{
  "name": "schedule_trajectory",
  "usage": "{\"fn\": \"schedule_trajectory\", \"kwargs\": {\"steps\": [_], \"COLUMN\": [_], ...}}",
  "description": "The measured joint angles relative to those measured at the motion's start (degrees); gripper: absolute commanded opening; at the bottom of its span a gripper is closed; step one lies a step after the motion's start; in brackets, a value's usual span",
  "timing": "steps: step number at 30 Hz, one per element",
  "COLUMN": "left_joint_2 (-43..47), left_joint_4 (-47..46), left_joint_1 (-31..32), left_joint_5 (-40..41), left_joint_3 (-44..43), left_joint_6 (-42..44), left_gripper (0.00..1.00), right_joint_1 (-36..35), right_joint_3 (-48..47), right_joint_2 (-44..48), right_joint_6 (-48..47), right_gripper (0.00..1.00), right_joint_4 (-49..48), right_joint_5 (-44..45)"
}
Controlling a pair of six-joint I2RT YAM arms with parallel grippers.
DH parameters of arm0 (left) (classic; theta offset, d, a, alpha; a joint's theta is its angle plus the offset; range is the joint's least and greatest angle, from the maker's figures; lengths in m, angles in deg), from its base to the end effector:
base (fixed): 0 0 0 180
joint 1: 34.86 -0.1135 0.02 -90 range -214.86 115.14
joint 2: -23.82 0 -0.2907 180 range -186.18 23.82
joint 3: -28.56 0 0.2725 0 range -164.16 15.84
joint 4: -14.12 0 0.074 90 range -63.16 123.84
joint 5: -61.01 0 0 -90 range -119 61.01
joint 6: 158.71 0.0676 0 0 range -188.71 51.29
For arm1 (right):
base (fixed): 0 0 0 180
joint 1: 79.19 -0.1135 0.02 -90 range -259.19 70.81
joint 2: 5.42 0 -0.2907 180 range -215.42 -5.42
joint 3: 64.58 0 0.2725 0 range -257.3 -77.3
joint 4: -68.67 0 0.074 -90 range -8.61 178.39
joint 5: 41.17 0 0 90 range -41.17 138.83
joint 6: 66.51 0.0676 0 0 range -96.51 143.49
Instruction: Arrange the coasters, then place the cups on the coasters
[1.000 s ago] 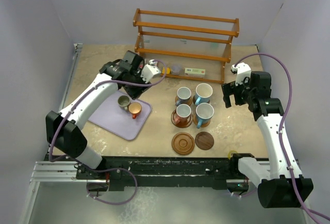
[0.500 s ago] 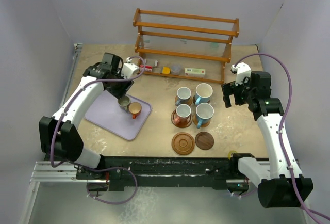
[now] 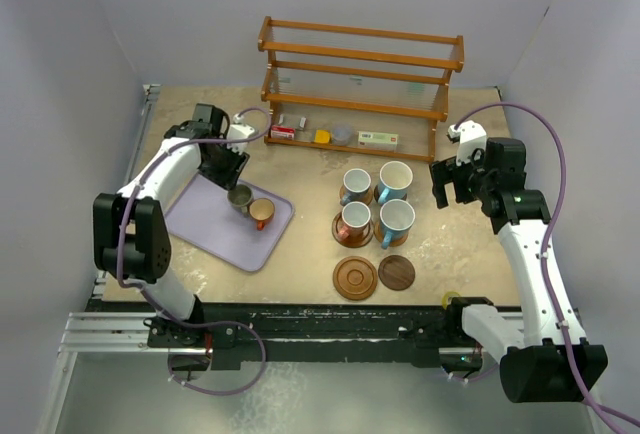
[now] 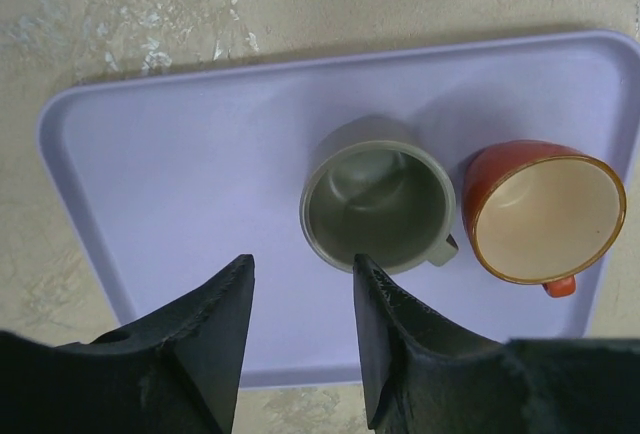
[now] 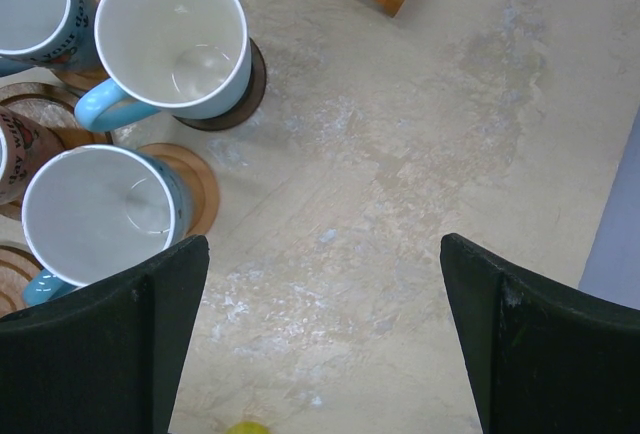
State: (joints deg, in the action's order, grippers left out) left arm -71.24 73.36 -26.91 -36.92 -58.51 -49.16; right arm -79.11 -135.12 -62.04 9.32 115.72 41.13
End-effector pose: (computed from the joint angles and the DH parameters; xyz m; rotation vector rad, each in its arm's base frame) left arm 0.3652 -0.0604 0.2352 0.6858 2.6424 -0.1327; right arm 0.2426 0.0087 0.3447 -0.3401 2.1160 -0.0008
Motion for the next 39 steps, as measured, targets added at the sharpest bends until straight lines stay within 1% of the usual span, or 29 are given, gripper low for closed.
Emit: {"fn": "schedule_trajectory", "kwargs": {"steps": [9,15,30,34,37,39], "left_joint_2": [-3.9,-6.7,-8.4,-8.4,-8.4,-8.3], "left_joint_4": [-0.8,-1.3,-2.8,-2.4,-1.8,-1.0], "left_joint_1": [-0.9,-0.9,-1.1,-1.1,-1.1,-1.1], "left_joint_5": [-1.8,-3.1,-4.5,-4.2,-3.2,-1.2], "left_joint_3": [0.0,0.1,1.0,1.0,0.8,0.5], "left_joint_6": [-0.9,-1.5,-1.9,-0.6,1.1,3.0], "left_gripper": [0.35,0.3,0.08,0.03,0.03,0.03], "right_joint_1": [0.0,0.0,0.0,0.0,0.0,0.0], "right_joint_3": [0.0,0.0,0.0,0.0,0.0,0.0], "right_joint_2": [0.0,0.0,0.0,0.0,0.0,0.0], "right_joint_6": [0.0,0.0,0.0,0.0,0.0,0.0], "right_gripper": [1.0,1.0,1.0,1.0,1.0,1.0], "right_joint_4": [0.0,0.0,0.0,0.0,0.0,0.0], "right_joint_5": [0.0,0.0,0.0,-0.1,-0.4,-0.6]}}
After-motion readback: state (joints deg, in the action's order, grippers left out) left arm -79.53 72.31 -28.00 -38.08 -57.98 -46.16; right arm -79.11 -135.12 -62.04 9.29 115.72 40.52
